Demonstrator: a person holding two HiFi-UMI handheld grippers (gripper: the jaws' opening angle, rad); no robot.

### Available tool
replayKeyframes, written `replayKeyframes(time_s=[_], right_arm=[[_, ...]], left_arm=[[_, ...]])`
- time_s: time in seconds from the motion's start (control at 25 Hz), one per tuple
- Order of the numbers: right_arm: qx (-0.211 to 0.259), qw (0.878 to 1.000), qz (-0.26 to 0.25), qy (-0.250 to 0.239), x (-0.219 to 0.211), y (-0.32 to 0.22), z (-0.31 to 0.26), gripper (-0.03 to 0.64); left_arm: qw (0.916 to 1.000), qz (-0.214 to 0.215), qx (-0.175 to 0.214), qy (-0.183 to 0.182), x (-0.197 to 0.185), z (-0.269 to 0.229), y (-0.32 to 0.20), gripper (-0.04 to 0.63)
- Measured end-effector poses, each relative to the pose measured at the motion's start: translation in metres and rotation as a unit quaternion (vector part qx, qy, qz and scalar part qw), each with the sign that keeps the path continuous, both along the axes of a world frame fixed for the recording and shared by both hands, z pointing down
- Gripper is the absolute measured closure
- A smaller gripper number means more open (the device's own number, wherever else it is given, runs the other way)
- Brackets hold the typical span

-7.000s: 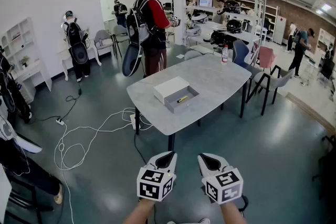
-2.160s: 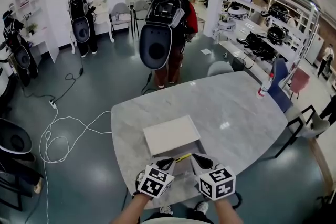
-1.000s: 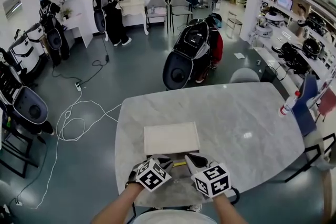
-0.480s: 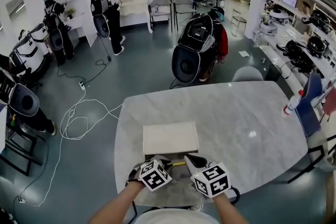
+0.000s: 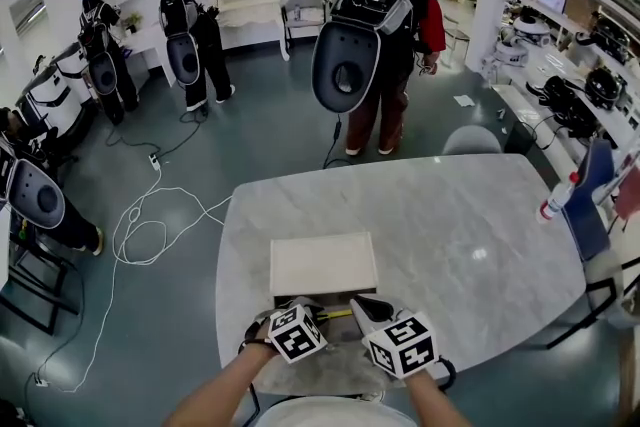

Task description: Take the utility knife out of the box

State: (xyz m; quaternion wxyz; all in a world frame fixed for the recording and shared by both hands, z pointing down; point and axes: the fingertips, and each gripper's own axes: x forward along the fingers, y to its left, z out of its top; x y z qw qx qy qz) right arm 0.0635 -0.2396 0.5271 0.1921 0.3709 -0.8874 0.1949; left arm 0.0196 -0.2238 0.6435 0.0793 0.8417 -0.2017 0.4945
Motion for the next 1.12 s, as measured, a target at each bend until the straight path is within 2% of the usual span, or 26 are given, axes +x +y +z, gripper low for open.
replayKeyframes(time_s=[0.32, 0.84, 1.12], right_arm=[[-0.003, 1.0, 0.006, 0.0, 0.001, -0.004, 0.003, 0.612], [-0.006, 1.0, 0.018, 0.002, 0.005, -0.004, 0.008, 0.612], [-0.007, 1.0, 0.024, 0.002, 0.009, -0.006, 0.01, 0.612]], left_arm=[[0.9997, 0.02, -0.007, -0.007, 0.006, 0.01, -0.003, 0.492], [0.997, 0.062, -0.01, -0.044, 0.009, 0.025, -0.002, 0.491], [0.9963, 0.069, -0.018, -0.048, 0.009, 0.028, -0.003, 0.491]])
